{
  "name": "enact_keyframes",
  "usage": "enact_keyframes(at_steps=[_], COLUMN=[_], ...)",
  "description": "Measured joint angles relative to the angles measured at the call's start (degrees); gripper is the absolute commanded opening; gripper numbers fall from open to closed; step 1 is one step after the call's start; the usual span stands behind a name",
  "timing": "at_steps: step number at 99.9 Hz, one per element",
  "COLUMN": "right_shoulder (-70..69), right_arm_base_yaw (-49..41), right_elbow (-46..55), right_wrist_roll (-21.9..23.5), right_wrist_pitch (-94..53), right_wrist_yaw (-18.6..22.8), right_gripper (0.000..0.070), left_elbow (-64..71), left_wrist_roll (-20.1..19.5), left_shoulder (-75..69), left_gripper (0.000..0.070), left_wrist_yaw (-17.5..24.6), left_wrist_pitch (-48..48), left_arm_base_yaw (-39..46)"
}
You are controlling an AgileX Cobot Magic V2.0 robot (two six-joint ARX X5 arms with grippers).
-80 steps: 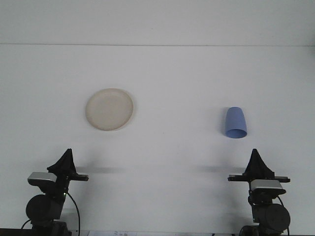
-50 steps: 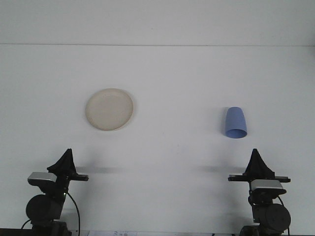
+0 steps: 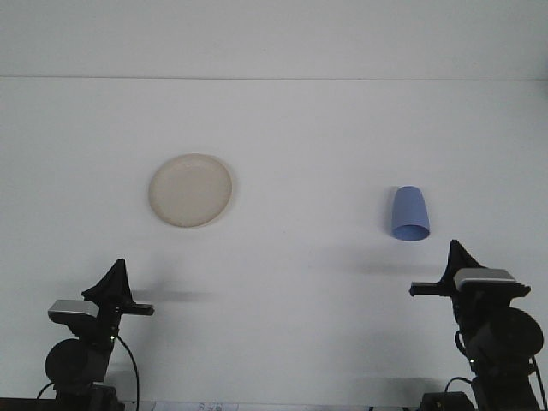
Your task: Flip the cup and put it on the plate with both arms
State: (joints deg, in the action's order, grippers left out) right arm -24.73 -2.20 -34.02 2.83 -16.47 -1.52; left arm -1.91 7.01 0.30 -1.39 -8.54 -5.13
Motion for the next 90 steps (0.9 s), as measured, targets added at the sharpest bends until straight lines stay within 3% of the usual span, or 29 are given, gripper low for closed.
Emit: enact_keyframes(at_steps=[7,12,28,34,63,90], right_shoulder=[-2.91,-4.2,-8.98,-11.5,-22.14,-34.45], right_arm_base_yaw=[0.0,0.0,0.0,-0.04,-4.96,-7.52], right_elbow=[-1.79,-1.95,-1.95,-1.95,3.72,10.1], right_wrist_roll=[0.02,0.04,0.76,1.62,3.93,8.44], right_wrist_pitch=[2.03,3.56,3.34,2.64,12.2,26.77], right_wrist_yaw=[0.02,0.04,0.04,0.09,1.33,-1.33], right_gripper=[0.0004,0.0044,0.0387,0.0471,0.0477,0.0477], left_elbow=[0.0,0.0,0.0,0.0,0.0,0.0], left_wrist_roll=[0.02,0.02,0.0,0.0,0.0,0.0], left_shoulder=[0.0,0.0,0.0,0.0,0.0,0.0], left_gripper=[0.0012,0.0012,0.0012,0.0012,0.0012,0.0012], left_wrist_yaw=[0.0,0.0,0.0,0.0,0.0,0.0], left_wrist_pitch=[0.0,0.0,0.0,0.0,0.0,0.0], left_arm_base_yaw=[0.0,0.0,0.0,0.0,0.0,0.0])
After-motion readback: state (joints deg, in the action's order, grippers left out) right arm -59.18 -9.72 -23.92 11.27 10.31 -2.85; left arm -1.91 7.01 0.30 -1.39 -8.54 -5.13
